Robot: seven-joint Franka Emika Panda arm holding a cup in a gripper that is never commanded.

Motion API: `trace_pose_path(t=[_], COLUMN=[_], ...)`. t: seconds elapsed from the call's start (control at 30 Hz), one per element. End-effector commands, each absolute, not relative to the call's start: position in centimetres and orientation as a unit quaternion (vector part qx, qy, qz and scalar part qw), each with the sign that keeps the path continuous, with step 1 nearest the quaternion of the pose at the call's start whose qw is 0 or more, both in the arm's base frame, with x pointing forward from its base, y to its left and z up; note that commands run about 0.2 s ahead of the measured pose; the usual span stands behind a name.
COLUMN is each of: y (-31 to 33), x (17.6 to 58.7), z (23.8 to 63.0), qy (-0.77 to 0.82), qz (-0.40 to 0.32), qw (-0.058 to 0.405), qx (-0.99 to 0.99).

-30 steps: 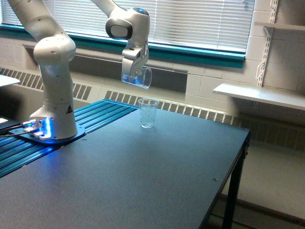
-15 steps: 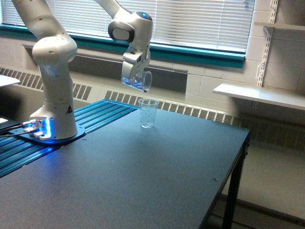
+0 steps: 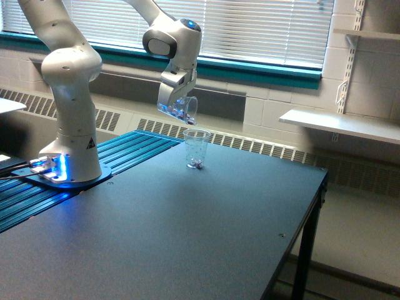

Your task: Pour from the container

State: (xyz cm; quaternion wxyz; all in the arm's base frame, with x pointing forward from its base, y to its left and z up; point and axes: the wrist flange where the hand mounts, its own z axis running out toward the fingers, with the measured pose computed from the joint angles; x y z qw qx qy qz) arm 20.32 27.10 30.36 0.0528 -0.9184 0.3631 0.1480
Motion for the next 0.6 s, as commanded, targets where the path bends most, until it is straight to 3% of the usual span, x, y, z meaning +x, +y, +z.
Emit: trace_pose_path(t=[0.03, 0.6], y=[27.0, 26.8], x=[20.3, 21.6], z=[30.1, 31.0], qy=[0.358, 0.381], qz=[0.156, 0.179], qw=[0.048, 0.057], qx=[-0.919, -0.905])
